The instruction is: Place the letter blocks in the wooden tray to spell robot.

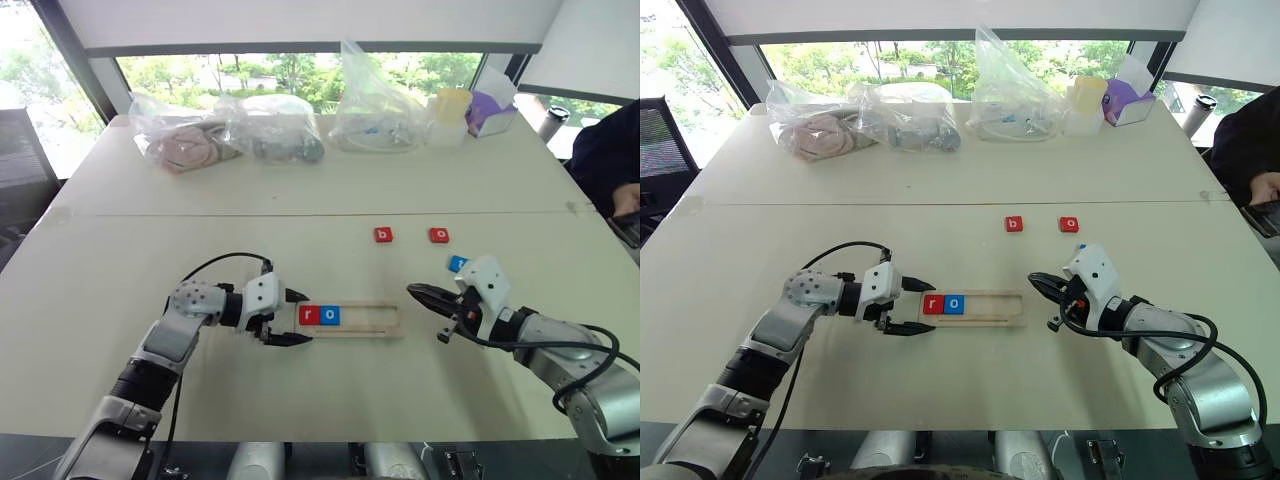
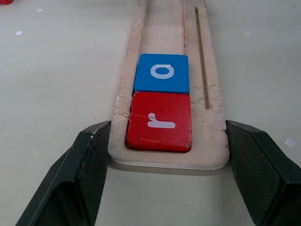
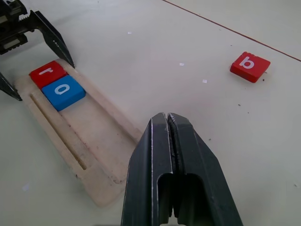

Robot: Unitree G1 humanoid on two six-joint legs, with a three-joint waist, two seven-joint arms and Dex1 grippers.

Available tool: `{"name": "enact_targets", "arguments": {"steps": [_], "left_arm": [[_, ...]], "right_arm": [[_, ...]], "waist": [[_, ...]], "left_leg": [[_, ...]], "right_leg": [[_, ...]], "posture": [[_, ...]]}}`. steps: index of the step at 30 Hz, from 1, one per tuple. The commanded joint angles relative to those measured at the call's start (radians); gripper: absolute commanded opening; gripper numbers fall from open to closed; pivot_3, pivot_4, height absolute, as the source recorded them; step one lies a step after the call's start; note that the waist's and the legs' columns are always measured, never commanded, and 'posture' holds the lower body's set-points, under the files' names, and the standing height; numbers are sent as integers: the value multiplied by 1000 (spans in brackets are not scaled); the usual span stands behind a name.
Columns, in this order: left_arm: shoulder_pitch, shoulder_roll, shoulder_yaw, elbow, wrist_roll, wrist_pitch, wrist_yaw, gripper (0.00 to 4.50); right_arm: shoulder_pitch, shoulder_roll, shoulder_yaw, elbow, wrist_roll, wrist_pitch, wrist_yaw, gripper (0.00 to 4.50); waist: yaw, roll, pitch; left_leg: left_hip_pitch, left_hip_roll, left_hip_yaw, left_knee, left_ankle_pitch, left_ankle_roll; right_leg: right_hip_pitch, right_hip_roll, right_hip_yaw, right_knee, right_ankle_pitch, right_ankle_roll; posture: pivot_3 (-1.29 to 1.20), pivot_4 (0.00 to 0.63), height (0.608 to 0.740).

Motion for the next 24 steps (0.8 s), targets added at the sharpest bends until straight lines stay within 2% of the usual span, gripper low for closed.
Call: {"name": "enact_targets", "arguments": {"steps": [1, 19, 20, 21, 24], "left_arm": [[28, 8, -59, 11, 47, 23, 20, 3153], [93, 20, -75, -58, 44, 65, 85, 3153], [91, 21, -76, -55, 44, 68, 83, 4196], [88, 21, -76, -53, 41, 75, 81, 4450], [77, 23, -72, -49, 28, 107, 77, 4450]], "right_arm": [[-13, -3, -10, -42, 4, -6, -1, 0], [-53, 10, 20, -10, -23, -20, 1, 0], [-57, 10, 21, -7, -23, -20, 2, 0], [-61, 10, 22, -5, -23, -19, 3, 0], [-66, 9, 25, 0, -24, -21, 7, 0]], "waist": [[0, 0, 0], [2, 1, 0], [2, 1, 0], [2, 1, 0], [0, 1, 0]], "left_leg": [[0, 0, 0, 0, 0, 0], [-1, 0, 0, -3, 0, 0], [-1, 0, 0, -3, 0, 0], [-1, 0, 0, -3, 0, 0], [-1, 0, 0, -3, 0, 0]], "right_leg": [[0, 0, 0, 0, 0, 0], [3, -2, 0, -10, 1, 0], [3, -2, 0, -11, 1, 0], [3, -2, 0, -11, 1, 0], [3, -1, 0, -11, 1, 0]], "posture": [[0, 150, 740], [0, 150, 740], [0, 150, 740], [0, 150, 740], [0, 150, 740]]}}
